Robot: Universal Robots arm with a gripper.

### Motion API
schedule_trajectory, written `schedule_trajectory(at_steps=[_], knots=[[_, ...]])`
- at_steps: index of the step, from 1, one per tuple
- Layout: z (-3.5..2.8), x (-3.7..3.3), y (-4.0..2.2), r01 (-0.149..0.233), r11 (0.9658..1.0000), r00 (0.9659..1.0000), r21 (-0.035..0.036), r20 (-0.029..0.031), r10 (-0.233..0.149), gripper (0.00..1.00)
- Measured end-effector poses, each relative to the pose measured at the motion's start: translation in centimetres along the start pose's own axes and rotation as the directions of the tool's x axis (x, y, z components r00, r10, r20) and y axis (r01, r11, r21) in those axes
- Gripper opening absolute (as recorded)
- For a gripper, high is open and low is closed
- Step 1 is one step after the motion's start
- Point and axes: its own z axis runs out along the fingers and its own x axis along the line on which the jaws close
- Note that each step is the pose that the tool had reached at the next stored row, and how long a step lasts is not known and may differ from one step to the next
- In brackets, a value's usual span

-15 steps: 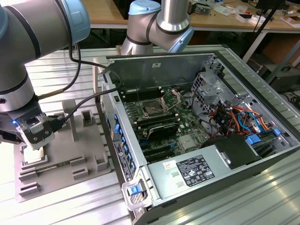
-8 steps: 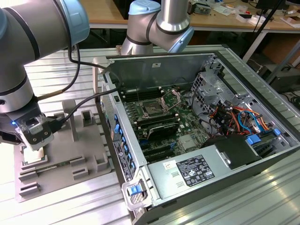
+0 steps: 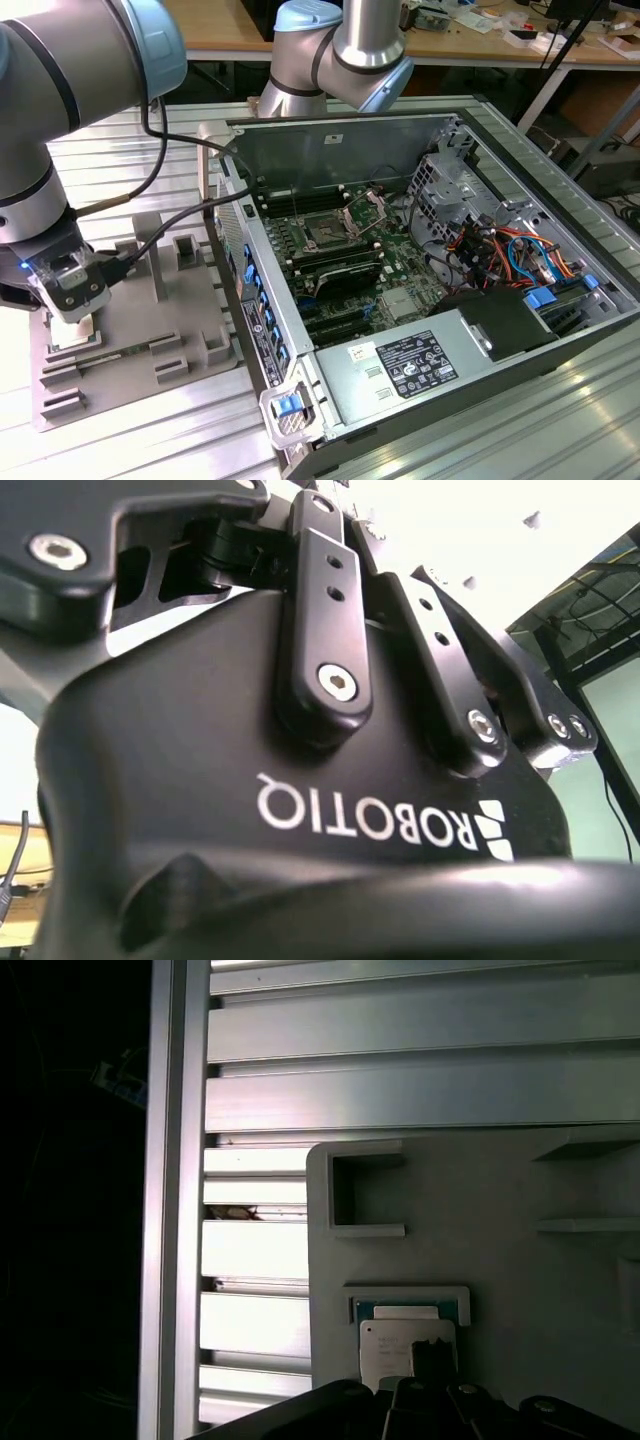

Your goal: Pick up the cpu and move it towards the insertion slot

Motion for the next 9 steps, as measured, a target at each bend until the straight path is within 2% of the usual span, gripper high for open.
schedule_trajectory(at_steps=[9], knots=[[0.30, 0.19, -0.04, 0.000, 1.0000, 1.0000, 0.0000, 0.0000, 0.000, 0.11]])
